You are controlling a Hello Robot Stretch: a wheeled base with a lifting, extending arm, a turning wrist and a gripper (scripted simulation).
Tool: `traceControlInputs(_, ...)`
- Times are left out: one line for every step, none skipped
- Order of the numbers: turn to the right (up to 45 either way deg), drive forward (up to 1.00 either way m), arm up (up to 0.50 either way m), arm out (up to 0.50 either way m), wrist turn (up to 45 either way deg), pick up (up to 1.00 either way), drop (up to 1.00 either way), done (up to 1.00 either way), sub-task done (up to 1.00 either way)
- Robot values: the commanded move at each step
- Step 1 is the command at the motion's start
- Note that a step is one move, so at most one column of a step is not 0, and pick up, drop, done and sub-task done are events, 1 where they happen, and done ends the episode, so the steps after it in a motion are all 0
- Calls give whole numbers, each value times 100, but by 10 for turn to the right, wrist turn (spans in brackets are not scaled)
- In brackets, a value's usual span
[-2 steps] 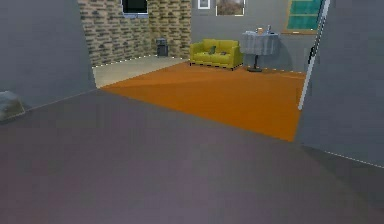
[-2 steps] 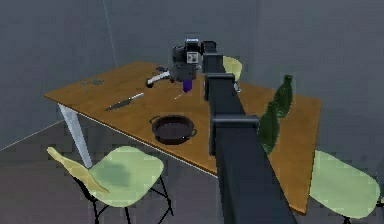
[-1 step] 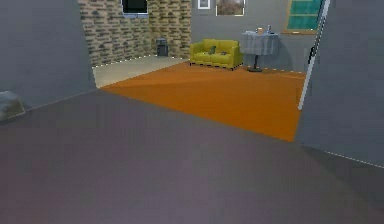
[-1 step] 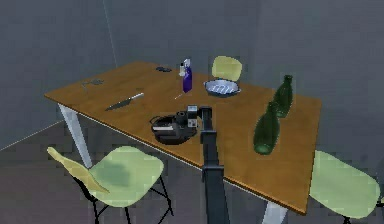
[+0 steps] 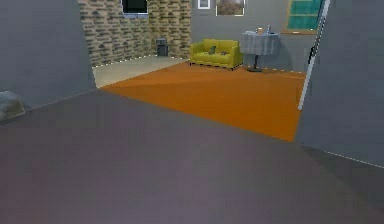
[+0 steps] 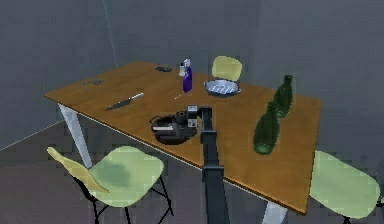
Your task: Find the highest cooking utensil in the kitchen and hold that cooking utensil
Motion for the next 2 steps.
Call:
traceControlInputs(0,0,10,0,0,0,0,0,0)
traceControlInputs(0,0,0,0,0,0,0,100,0)
